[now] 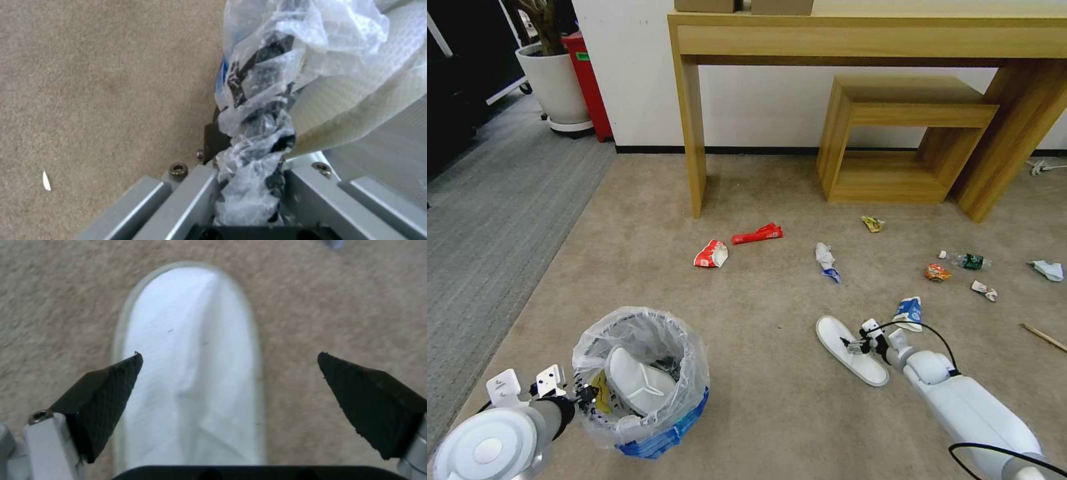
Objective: Pick up the trash bin and place the garbage on the floor into it.
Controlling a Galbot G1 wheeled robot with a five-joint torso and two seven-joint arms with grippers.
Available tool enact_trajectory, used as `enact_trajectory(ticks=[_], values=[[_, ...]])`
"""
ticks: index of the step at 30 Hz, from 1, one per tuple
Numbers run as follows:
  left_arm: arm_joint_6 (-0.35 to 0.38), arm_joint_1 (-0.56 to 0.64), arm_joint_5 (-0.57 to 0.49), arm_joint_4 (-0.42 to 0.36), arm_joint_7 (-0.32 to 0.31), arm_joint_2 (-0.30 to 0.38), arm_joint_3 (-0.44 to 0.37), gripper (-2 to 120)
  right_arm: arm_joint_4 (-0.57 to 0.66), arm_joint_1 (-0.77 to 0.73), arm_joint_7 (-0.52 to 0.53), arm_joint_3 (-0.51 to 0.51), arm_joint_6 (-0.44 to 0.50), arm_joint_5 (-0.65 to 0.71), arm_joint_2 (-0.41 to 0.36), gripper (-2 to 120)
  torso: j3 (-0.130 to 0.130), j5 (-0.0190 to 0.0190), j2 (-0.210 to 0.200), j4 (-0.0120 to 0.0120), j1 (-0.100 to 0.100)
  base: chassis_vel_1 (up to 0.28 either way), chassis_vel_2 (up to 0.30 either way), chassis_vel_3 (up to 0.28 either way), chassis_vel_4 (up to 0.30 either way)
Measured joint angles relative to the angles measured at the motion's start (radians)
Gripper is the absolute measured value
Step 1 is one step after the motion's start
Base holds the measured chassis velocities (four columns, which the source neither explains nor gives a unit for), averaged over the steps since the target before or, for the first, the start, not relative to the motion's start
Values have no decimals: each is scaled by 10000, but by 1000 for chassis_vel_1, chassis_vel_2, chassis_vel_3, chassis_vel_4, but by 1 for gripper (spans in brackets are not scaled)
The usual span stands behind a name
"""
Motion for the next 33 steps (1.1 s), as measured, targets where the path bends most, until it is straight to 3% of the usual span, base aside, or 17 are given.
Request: enact_trajectory(ticks=[18, 33], values=[[-1, 130, 144, 0, 138, -52, 4, 0, -714, 118, -15, 288, 221, -275, 744, 100, 0, 1, 0, 0, 0, 0, 0, 0, 0], [0, 128, 329, 4, 300, -109, 127, 0, -911, 108, 331, 522, 444, -1104, 773, 100, 0, -1, 0, -1, 0, 0, 0, 0, 0]])
